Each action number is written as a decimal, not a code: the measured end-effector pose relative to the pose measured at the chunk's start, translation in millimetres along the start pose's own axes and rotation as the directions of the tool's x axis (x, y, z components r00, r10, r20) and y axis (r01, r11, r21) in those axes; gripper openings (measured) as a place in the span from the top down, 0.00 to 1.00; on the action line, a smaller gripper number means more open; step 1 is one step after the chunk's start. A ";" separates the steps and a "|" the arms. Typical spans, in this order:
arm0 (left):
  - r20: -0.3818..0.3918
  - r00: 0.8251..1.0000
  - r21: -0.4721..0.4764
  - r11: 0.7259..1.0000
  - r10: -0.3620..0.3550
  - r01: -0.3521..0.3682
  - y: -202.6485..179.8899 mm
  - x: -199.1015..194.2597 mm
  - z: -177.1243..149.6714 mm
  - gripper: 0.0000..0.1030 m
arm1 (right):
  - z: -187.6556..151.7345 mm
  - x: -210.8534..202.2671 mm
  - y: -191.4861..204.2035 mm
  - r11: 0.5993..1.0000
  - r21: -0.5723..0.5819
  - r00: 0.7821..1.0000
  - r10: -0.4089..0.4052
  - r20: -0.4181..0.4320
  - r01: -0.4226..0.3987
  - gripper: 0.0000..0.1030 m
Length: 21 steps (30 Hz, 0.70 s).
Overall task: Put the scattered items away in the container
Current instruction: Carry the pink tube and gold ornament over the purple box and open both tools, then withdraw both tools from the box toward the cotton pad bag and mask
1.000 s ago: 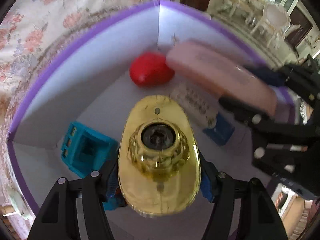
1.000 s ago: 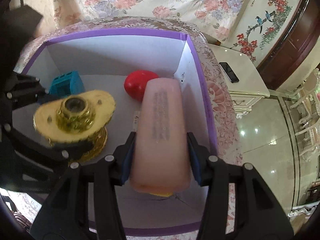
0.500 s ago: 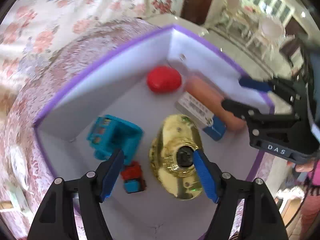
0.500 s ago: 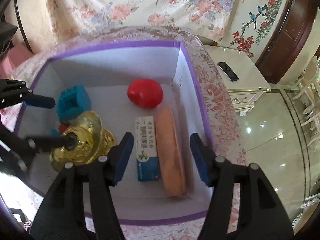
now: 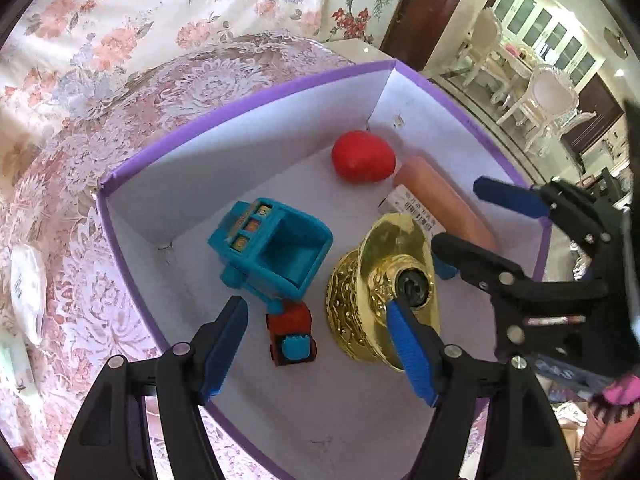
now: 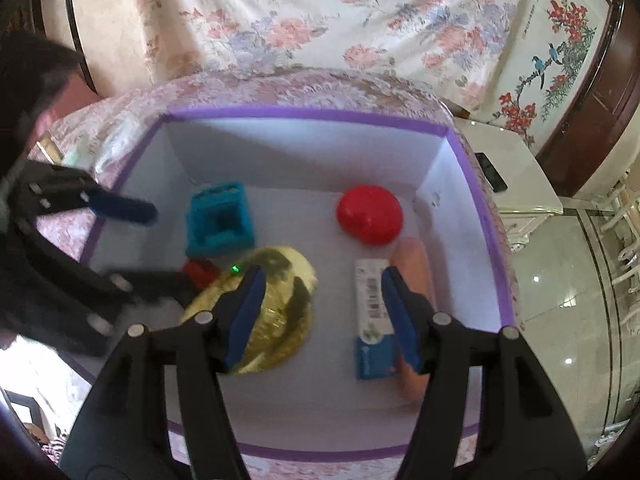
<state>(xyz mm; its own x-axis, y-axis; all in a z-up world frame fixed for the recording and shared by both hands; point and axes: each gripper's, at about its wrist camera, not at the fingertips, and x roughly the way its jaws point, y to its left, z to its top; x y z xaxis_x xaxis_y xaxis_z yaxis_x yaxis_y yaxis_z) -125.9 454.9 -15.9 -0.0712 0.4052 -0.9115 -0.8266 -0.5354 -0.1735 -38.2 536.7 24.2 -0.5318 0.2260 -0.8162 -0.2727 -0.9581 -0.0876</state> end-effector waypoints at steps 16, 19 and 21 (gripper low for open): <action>0.325 0.934 -0.156 0.982 0.150 -0.103 79.3 -111.9 -96.7 0.27 | 19.3 -50.6 92.2 0.991 -0.086 0.985 0.114 0.133 -0.103 0.36; 0.335 0.918 -0.208 0.967 0.210 -0.145 109.1 -127.8 -124.0 0.26 | 24.7 -52.6 126.2 0.985 -0.120 0.978 0.145 0.151 -0.127 0.35; 0.339 0.908 -0.239 0.956 0.246 -0.170 127.2 -136.7 -142.3 0.26 | 28.2 -51.1 150.0 0.978 -0.135 0.972 0.177 0.152 -0.157 0.34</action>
<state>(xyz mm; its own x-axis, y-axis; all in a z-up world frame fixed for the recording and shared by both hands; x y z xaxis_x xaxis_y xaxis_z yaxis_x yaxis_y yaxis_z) -142.0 226.0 33.6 -0.4569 0.4874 -0.7441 -0.6448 -0.7578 -0.1005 -74.6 386.4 68.9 -0.6874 0.0773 -0.7222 -0.0754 -0.9965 -0.0349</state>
